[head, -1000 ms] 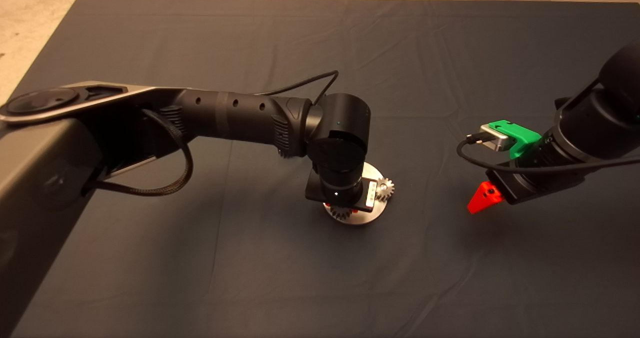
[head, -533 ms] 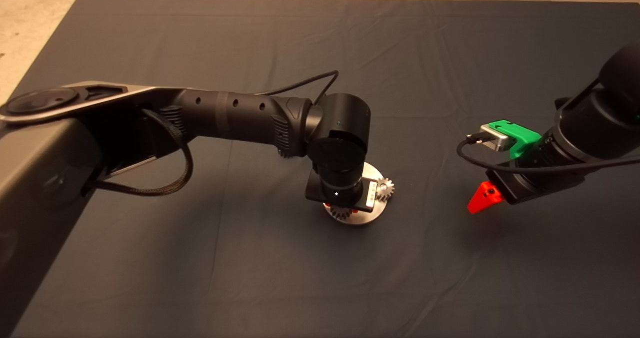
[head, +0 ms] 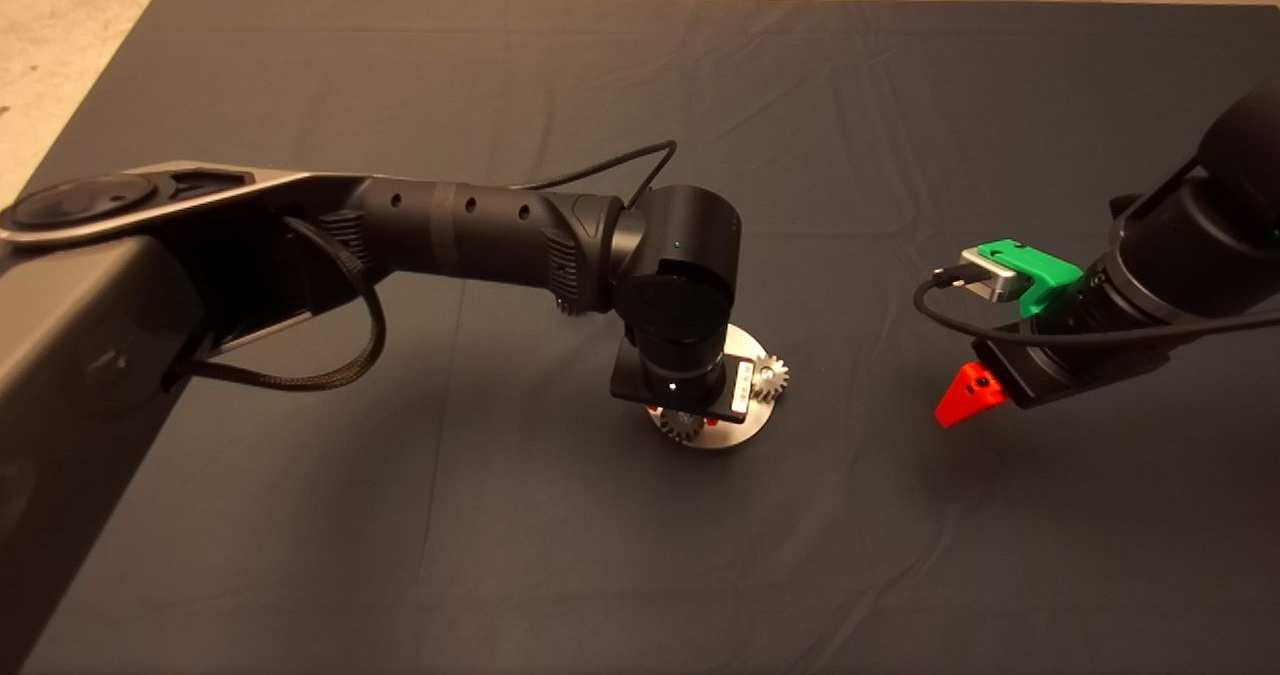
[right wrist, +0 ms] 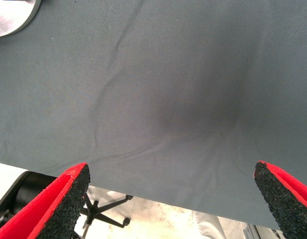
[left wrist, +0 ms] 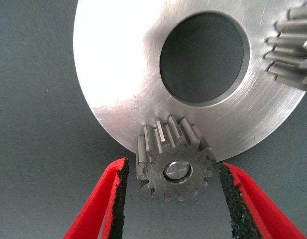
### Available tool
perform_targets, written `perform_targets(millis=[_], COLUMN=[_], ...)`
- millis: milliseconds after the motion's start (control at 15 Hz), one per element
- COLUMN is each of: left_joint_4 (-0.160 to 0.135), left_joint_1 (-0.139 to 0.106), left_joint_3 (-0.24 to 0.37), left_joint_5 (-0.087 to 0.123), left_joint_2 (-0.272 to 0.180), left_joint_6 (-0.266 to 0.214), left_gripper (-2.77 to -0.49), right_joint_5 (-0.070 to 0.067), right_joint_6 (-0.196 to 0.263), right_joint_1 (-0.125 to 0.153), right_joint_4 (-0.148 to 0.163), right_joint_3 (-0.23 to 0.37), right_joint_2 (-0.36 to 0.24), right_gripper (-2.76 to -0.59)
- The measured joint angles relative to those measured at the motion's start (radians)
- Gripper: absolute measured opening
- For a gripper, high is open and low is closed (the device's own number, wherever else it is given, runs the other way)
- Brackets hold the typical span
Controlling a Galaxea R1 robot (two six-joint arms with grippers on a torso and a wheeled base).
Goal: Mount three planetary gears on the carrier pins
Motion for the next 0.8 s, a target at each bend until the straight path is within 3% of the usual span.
perform_targets(millis=[267,400,600,800], left_joint_4=[0.0,0.0,0.001,0.0], left_joint_1=[-0.013,-0.033,-0.066,-0.071], left_joint_3=[-0.003,-0.02,-0.07,-0.129], left_joint_5=[0.001,0.001,0.002,0.001], left_joint_2=[0.0,0.0,-0.001,-0.003], left_joint_6=[0.0,-0.004,-0.004,0.001], left_gripper=[-1.77,-1.77,-1.62,-1.48], right_joint_5=[0.0,0.0,0.0,0.0], right_joint_6=[0.0,0.0,0.0,0.0], right_joint_1=[0.0,0.0,0.0,0.0], right_joint_4=[0.0,0.0,0.0,0.0], right_joint_3=[0.0,0.0,0.0,0.0], right_joint_2=[0.0,0.0,0.0,0.0], right_gripper=[-0.89,-0.89,-0.89,-0.89])
